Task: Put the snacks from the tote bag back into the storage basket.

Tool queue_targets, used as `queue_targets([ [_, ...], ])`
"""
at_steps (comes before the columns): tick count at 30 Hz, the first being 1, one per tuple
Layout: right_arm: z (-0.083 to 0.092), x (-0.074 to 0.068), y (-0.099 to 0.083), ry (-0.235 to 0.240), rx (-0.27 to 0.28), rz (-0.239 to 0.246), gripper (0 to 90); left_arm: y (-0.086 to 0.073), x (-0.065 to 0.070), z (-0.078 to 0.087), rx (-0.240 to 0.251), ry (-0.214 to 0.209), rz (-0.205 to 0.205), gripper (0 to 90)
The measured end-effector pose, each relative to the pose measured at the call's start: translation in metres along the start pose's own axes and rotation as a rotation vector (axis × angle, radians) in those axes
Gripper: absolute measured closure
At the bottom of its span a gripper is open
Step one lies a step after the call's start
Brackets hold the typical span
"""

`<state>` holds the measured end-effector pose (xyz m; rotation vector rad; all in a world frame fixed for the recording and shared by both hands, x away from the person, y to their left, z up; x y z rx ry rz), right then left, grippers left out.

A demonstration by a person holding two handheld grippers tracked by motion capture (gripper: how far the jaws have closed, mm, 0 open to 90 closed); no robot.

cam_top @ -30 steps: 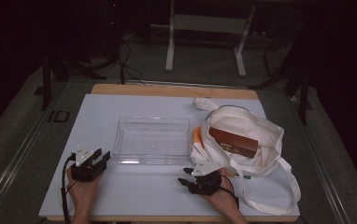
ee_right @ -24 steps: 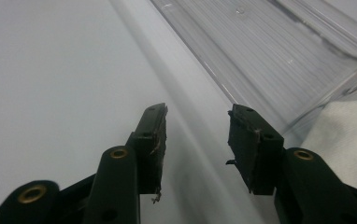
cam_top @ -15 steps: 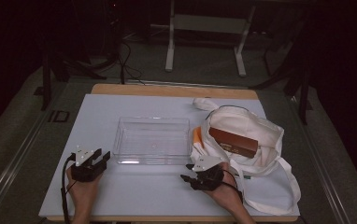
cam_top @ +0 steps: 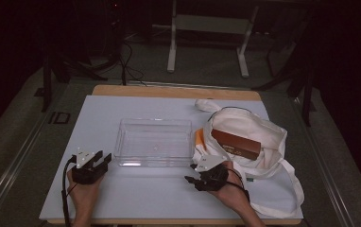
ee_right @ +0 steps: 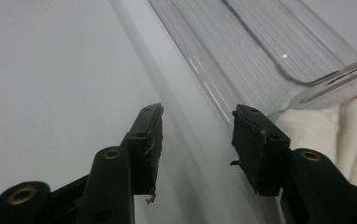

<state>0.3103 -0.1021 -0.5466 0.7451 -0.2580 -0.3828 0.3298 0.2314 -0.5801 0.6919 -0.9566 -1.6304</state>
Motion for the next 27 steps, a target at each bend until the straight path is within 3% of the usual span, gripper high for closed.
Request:
queue_targets([
  [16,0.012,0.008,0.007,-0.016,-0.025,0.032,51.0,0.000,0.000,0.000,0.000,0.001,0.002,60.1],
  [20,0.016,0.007,0.011,0.007,-0.019,0.028,50.5,0.000,0.000,0.000,-0.001,0.000,0.001,60.1],
  [27,0.021,0.007,0.018,0.002,-0.028,0.051,50.2,0.000,0.000,0.000,0.000,-0.001,0.002,60.1],
])
Point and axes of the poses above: each handheld gripper's, and its own axes: z roughly backward along the jaws, y roughly out of its top, x roughly to its right, the point moved 8 cm from there along -z, roughly forward along the jaws, and after that the axes turned 2 degrees about -z, right-handed, at the moved point
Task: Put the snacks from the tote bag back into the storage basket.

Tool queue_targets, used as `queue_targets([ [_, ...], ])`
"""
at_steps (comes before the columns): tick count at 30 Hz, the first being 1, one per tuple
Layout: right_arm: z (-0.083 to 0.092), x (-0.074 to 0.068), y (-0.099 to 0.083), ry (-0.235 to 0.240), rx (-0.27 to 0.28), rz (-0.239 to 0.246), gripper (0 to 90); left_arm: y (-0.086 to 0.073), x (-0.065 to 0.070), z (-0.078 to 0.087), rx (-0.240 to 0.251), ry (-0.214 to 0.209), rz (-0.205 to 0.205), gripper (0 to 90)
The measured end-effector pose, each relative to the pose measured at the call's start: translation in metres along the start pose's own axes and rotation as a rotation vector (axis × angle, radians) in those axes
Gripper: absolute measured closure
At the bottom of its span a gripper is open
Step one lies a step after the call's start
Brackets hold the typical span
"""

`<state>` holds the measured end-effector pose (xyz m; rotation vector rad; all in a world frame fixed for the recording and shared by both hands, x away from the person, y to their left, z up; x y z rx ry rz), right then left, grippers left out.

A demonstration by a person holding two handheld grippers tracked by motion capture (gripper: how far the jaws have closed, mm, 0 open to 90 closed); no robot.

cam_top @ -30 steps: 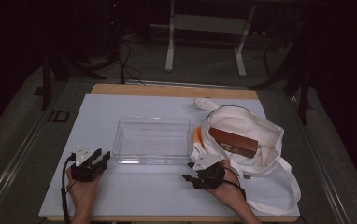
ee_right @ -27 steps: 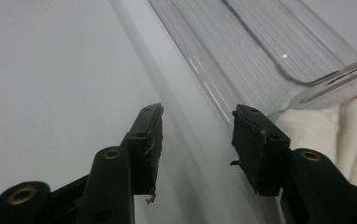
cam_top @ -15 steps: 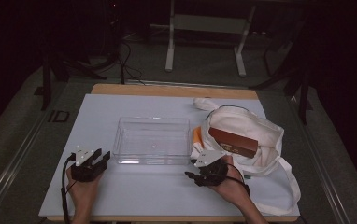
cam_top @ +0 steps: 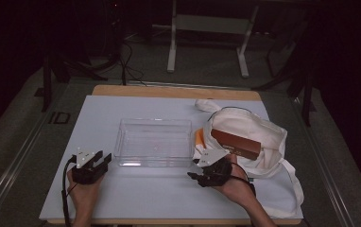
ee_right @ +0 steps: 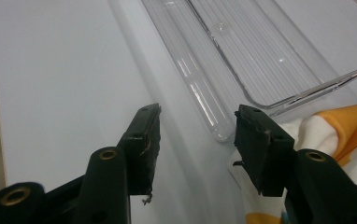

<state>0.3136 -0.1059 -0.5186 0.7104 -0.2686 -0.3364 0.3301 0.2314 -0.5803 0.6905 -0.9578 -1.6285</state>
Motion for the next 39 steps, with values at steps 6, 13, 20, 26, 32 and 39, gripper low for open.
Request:
queue_targets([
  [6,0.004,0.002,0.004,-0.007,-0.006,0.010,50.2,0.000,0.000,0.000,-0.002,0.001,0.000,60.1],
  [13,0.007,0.005,0.007,-0.015,-0.010,0.021,50.2,0.000,0.000,0.000,-0.002,-0.002,0.001,60.1],
  [20,0.008,0.008,0.010,-0.018,-0.012,0.027,50.2,0.000,0.000,0.000,-0.002,-0.003,0.001,59.9],
  [26,0.011,0.010,0.013,-0.025,-0.009,0.039,50.3,0.000,0.000,0.000,-0.001,-0.004,-0.002,59.8],
  [32,0.015,0.013,0.015,-0.032,-0.011,0.040,50.4,0.000,0.000,0.000,-0.001,-0.004,-0.001,59.8],
  [39,0.017,0.016,0.018,-0.040,-0.018,0.052,50.3,0.000,0.000,0.000,-0.001,-0.005,-0.001,59.8],
])
Point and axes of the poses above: each handheld gripper's, and its own axes: z roughly backward along the jaws, y roughly out of its top, x roughly to its right, the point moved 8 cm from there along -z, roughly forward along the jaws, and after that the axes turned 2 degrees about -z, right-handed, at the moved point
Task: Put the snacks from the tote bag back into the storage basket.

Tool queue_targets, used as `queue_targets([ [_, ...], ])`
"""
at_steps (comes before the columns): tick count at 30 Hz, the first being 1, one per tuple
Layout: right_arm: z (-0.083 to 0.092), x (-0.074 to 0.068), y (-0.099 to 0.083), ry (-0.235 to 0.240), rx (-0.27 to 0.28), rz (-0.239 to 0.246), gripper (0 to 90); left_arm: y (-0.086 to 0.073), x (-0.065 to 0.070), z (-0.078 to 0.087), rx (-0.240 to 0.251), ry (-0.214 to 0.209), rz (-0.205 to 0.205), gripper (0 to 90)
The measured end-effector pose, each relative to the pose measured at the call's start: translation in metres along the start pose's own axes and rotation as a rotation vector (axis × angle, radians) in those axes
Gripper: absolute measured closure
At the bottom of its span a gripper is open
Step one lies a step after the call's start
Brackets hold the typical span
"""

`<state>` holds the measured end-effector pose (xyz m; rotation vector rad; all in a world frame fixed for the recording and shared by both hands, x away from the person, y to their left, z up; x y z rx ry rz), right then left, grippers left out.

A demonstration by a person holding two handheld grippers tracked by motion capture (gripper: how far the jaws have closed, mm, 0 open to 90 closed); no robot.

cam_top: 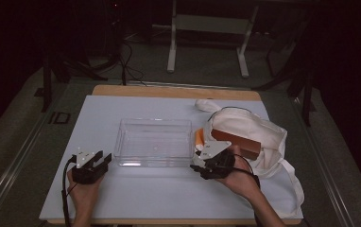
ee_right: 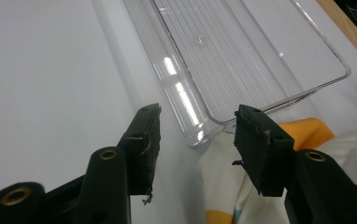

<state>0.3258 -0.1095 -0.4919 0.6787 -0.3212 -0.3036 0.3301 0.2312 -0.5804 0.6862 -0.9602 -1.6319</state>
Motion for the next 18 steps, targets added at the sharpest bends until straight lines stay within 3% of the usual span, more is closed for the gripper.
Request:
queue_targets([
  [18,0.020,0.018,0.004,-0.040,-0.002,0.002,50.1,0.000,0.000,0.000,-0.001,-0.001,0.000,59.7],
])
Point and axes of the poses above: each handheld gripper's, and its own axes: z roughly backward along the jaws, y roughly out of its top, x roughly to its right, the point moved 8 cm from there along -z, roughly forward along the jaws, and after that the axes turned 2 degrees about -z, right-handed, at the moved point
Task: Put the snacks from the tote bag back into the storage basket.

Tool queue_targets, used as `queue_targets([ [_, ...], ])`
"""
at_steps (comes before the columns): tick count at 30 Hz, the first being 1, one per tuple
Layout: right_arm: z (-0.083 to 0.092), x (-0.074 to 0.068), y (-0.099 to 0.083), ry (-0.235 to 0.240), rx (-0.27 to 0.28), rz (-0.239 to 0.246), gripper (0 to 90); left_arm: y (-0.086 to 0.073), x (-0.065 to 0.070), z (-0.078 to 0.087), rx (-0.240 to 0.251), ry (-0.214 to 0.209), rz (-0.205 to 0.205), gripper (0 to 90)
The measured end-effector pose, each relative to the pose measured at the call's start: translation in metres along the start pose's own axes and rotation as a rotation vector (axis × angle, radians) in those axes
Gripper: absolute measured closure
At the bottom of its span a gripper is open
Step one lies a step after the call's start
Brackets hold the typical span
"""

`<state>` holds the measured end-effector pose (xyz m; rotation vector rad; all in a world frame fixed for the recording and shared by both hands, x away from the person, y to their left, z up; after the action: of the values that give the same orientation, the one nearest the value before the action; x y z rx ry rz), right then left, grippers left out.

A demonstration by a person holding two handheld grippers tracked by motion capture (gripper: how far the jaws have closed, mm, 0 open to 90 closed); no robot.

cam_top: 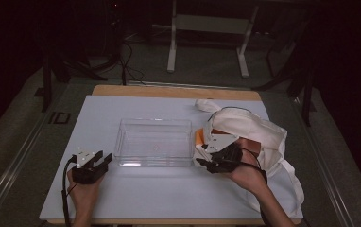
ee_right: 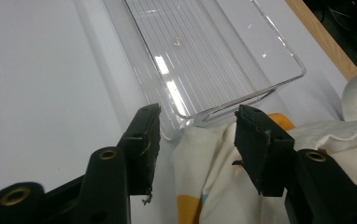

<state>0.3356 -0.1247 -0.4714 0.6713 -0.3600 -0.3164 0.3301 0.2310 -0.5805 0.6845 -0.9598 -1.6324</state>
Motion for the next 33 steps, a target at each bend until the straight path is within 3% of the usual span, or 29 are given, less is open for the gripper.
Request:
queue_targets([
  [14,0.012,0.011,0.007,-0.012,0.021,-0.010,50.0,0.000,0.000,0.000,0.000,0.001,-0.001,59.2],
  [33,0.026,0.032,0.011,-0.045,0.010,-0.015,50.0,0.000,0.000,0.000,-0.002,0.001,-0.001,59.2],
])
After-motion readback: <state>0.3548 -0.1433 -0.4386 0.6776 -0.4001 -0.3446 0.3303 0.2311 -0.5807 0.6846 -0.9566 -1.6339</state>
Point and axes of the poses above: each handheld gripper's, and its own axes: z roughly backward along the jaws, y roughly out of its top, x roughly to its right, the point moved 8 cm from there along -z, roughly forward along the jaws, and after that the axes turned 2 degrees about -z, right-handed, at the moved point
